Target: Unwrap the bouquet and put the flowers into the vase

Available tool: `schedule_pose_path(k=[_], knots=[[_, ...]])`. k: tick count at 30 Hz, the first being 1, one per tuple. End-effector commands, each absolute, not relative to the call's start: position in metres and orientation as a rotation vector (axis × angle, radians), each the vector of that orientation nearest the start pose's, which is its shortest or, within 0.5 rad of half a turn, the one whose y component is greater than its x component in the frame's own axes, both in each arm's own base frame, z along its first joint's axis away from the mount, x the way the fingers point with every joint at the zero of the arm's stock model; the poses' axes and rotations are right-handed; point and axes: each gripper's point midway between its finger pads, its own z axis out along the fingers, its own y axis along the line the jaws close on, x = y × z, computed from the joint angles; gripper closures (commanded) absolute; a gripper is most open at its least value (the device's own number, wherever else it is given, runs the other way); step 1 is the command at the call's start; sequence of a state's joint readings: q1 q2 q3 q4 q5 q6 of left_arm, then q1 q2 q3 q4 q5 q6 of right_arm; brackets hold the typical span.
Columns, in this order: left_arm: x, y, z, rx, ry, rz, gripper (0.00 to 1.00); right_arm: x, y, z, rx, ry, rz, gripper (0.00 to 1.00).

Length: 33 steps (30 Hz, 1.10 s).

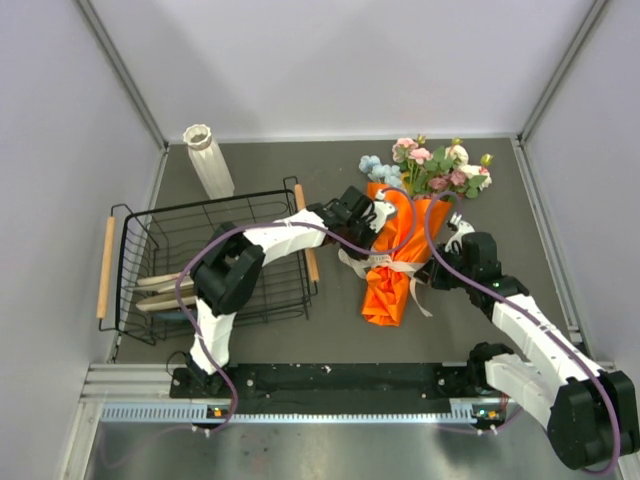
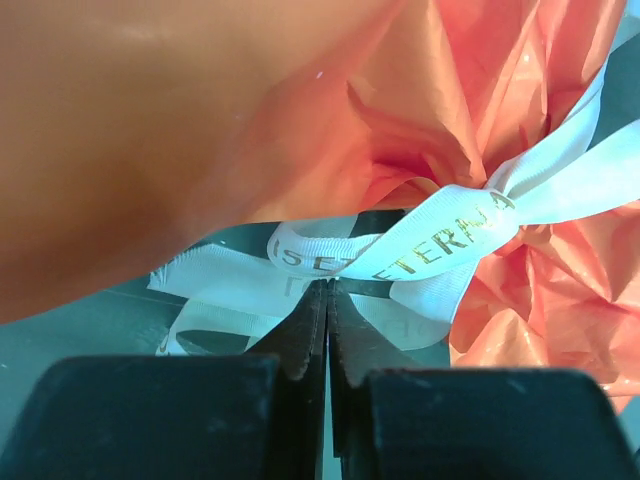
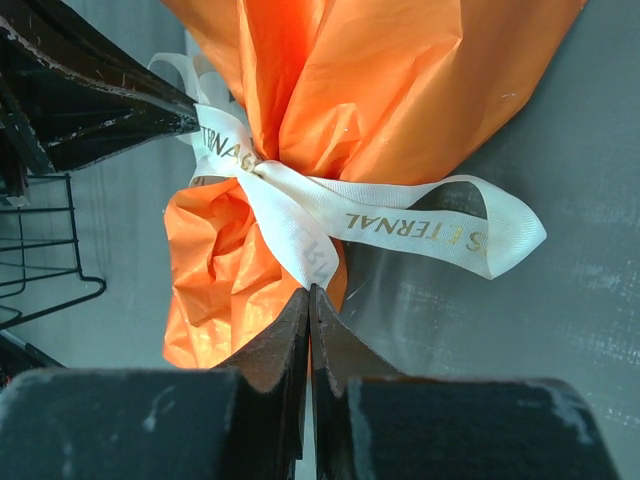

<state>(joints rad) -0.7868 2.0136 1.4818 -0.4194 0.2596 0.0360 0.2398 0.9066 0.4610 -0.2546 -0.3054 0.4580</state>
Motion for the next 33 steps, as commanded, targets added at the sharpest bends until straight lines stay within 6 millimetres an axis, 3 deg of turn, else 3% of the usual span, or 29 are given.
schedule_pose_path(k=[1,8,13,17,21,25,26,28,30,31,33], knots=[[0.311,-0.379,0.086,1.077,2.244,-0.666,1.0,0.245,0.134,0.102,0.087,2.289,0.725,1.0],[0.323,-0.368,0.112,0.868,2.251,-0.604,1.0,0.25,0.118,0.097,0.221,2.274,0.634,1.0],[0.317,-0.362,0.128,0.767,2.234,-0.619,1.0,0.251,0.103,0.094,0.355,2.261,0.555,1.0],[0.318,-0.357,0.136,0.678,2.223,-0.616,1.0,0.25,0.103,0.1,0.392,2.226,0.575,1.0],[0.306,-0.368,0.14,0.704,2.217,-0.727,1.0,0.248,0.105,0.106,0.388,2.201,0.607,1.0],[0.276,-0.389,0.136,0.847,2.264,-0.945,0.99,0.246,0.111,0.11,0.325,2.204,0.634,1.0],[0.274,-0.391,0.134,0.844,2.288,-0.968,0.94,0.245,0.111,0.11,0.313,2.207,0.635,1.0],[0.274,-0.387,0.132,0.746,2.366,-0.96,0.69,0.243,0.115,0.109,0.278,2.216,0.649,1.0],[0.27,-0.383,0.138,0.683,2.354,-0.993,0.31,0.24,0.118,0.107,0.252,2.227,0.669,1.0],[0.272,-0.388,0.148,0.675,2.288,-1.033,0.29,0.239,0.118,0.106,0.245,2.231,0.669,1.0],[0.266,-0.384,0.149,0.668,2.254,-1.067,0.28,0.238,0.121,0.105,0.232,2.237,0.686,1.0]])
